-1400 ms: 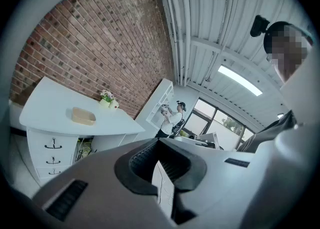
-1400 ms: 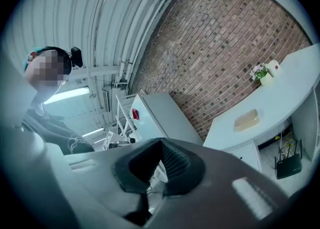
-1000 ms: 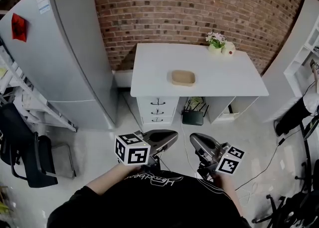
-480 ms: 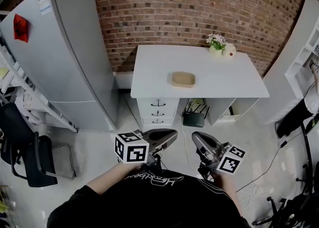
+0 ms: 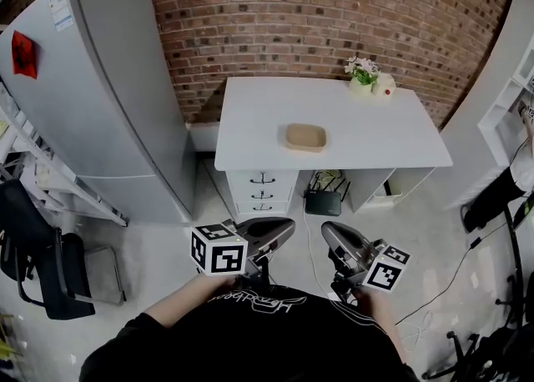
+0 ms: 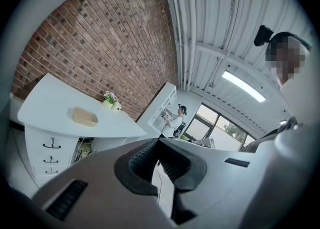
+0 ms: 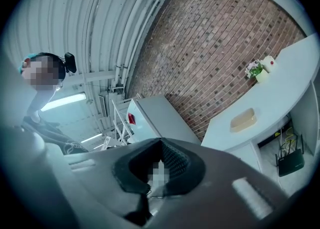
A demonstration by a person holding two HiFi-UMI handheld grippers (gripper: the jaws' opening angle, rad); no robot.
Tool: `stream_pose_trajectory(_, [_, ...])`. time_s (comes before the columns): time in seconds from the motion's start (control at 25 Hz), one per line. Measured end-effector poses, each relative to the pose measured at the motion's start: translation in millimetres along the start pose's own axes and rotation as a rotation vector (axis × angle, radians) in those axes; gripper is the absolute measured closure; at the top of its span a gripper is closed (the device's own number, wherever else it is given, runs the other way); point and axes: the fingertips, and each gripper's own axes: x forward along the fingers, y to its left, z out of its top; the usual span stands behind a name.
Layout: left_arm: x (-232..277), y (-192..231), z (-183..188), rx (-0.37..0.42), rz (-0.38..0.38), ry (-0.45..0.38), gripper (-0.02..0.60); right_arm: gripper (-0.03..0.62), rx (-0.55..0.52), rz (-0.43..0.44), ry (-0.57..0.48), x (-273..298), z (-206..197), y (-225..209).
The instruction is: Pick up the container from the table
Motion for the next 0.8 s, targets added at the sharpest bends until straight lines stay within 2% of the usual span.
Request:
stream_pose_trajectory(0.36, [25, 48, 25, -0.043, 0.002, 0.013, 0.577, 0.59, 0.032, -0.022, -0.002, 31, 19, -45])
stream_pose_trajectory(0.8, [65, 133, 81, -0.129, 0.018, 0.05, 0.577, 0.589, 0.084, -0.058, -0.021, 86, 60, -121])
